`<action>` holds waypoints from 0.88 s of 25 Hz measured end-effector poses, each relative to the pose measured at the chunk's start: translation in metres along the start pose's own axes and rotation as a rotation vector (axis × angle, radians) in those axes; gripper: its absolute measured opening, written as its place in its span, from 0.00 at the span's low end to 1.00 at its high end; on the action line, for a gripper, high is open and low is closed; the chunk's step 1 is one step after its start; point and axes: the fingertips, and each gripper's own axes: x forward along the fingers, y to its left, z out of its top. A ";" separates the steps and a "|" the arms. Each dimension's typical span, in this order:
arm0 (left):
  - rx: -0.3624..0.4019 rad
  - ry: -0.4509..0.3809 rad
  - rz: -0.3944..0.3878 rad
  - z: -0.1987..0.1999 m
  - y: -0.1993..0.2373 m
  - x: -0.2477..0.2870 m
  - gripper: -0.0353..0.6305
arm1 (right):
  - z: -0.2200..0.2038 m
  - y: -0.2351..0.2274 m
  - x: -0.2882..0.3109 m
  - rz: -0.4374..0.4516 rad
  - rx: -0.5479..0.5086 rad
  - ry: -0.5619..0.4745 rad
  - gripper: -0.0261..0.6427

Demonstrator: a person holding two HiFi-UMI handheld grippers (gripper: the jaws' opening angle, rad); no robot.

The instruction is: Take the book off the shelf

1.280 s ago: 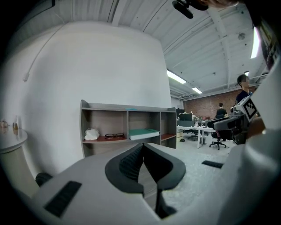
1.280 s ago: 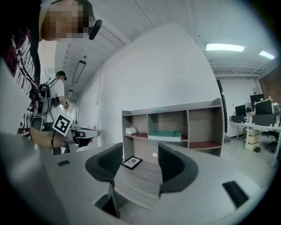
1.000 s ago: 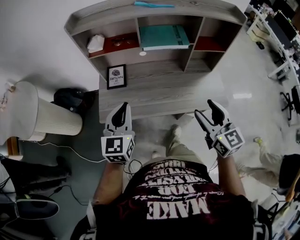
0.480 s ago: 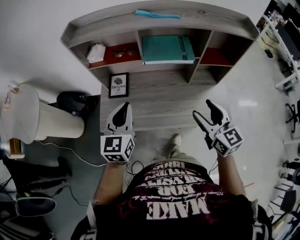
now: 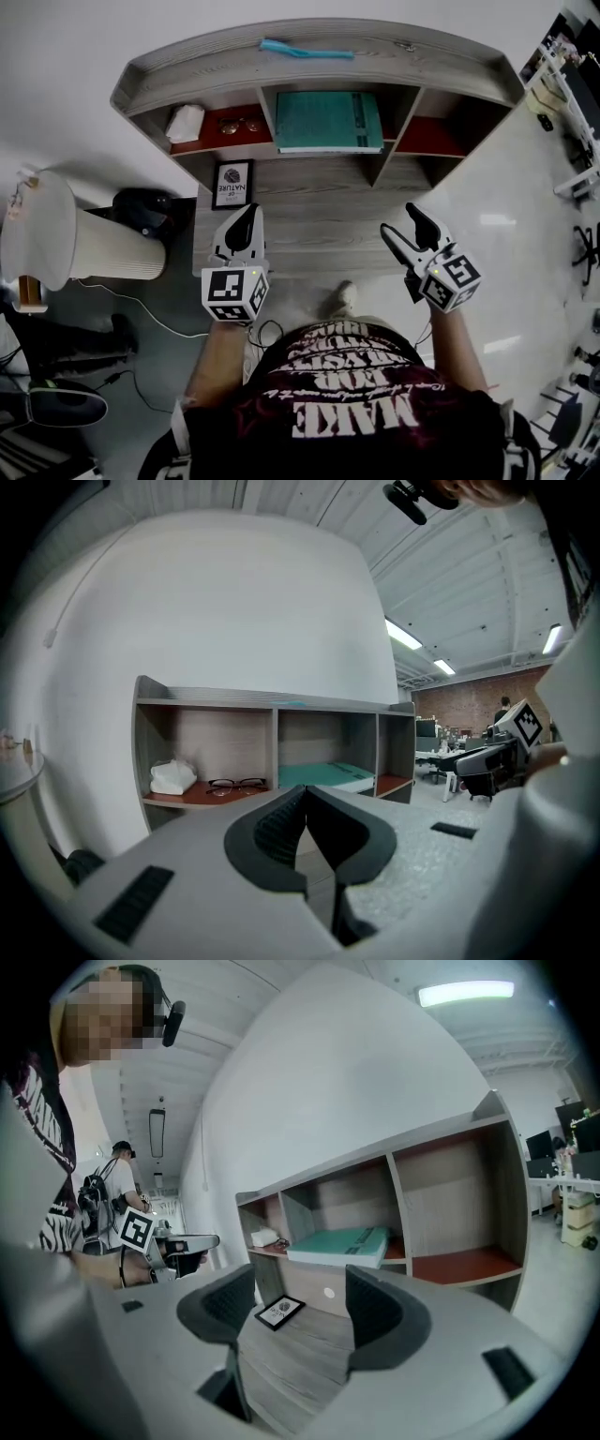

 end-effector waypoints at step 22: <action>-0.031 0.059 0.170 -0.015 0.008 0.061 0.06 | -0.007 -0.098 0.076 0.168 0.255 0.112 0.52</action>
